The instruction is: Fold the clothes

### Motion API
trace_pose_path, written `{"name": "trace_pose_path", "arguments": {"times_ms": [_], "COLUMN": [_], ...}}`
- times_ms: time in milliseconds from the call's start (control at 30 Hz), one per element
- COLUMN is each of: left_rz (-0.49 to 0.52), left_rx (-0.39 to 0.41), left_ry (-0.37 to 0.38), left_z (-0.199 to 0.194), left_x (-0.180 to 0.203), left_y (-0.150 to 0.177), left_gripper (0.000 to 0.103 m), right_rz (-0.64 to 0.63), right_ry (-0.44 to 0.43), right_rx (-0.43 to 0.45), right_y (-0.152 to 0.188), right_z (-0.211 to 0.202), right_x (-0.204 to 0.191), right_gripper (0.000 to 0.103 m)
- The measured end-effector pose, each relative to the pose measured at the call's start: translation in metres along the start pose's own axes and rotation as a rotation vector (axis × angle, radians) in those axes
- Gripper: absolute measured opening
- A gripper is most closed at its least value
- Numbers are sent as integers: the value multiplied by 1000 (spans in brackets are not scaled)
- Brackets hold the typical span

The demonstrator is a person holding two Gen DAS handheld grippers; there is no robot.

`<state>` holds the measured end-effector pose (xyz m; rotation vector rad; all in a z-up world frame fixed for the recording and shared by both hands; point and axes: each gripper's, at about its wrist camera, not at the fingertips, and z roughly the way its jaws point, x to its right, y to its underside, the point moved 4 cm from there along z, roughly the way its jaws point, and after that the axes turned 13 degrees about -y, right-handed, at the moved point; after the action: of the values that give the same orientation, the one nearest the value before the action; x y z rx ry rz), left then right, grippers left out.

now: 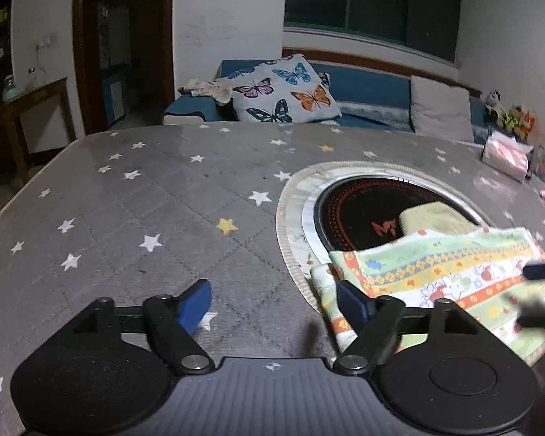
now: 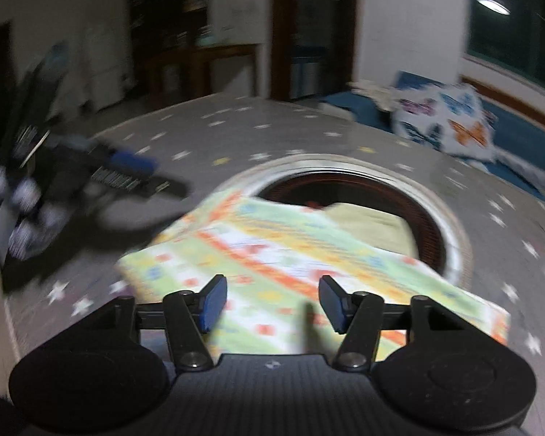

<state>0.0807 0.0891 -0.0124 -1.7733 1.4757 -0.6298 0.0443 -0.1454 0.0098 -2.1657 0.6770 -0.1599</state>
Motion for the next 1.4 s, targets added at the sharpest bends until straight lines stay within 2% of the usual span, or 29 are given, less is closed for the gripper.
{"name": "trace_pose_path", "arguments": {"times_ms": [133, 333, 467, 533, 567, 667, 833, 1133, 1267, 1367, 1400], "left_rz": [-70, -210, -260, -285, -301, -361, -456, -544, -593, -630, -637], "left_rx": [-17, -94, -136, -154, -166, -207, -261, -325, -382, -418, -432], "left_ry": [17, 90, 150, 171, 180, 212, 251, 329, 364, 392, 401], "left_z": [-3, -2, -2, -2, -2, 0, 0, -3, 3, 8, 10], "left_x": [-9, -22, -21, -19, -19, -19, -16, 5, 11, 14, 15], "left_y": [-4, -3, 1, 3, 4, 6, 8, 8, 12, 16, 18], "left_gripper": [89, 88, 88, 88, 88, 89, 88, 88, 80, 57, 36], "right_rz": [-126, -283, -343, -356, -355, -311, -251, -200, -189, -183, -183], "right_ry": [-54, -86, -82, -73, -67, -62, -77, -81, -85, -92, -95], "right_rx": [-46, -107, -133, -133, -132, -115, -48, 19, 38, 42, 42], "right_y": [-2, -2, 0, 0, 0, -5, -16, -22, -22, -21, -20], "right_z": [21, 49, 62, 65, 65, 58, 39, 14, 7, 5, 5], "right_x": [-38, -77, -92, -95, -96, -89, -80, -70, -69, -68, -68], "right_gripper": [58, 57, 52, 44, 31, 17, 12, 9, 9, 9, 9]}}
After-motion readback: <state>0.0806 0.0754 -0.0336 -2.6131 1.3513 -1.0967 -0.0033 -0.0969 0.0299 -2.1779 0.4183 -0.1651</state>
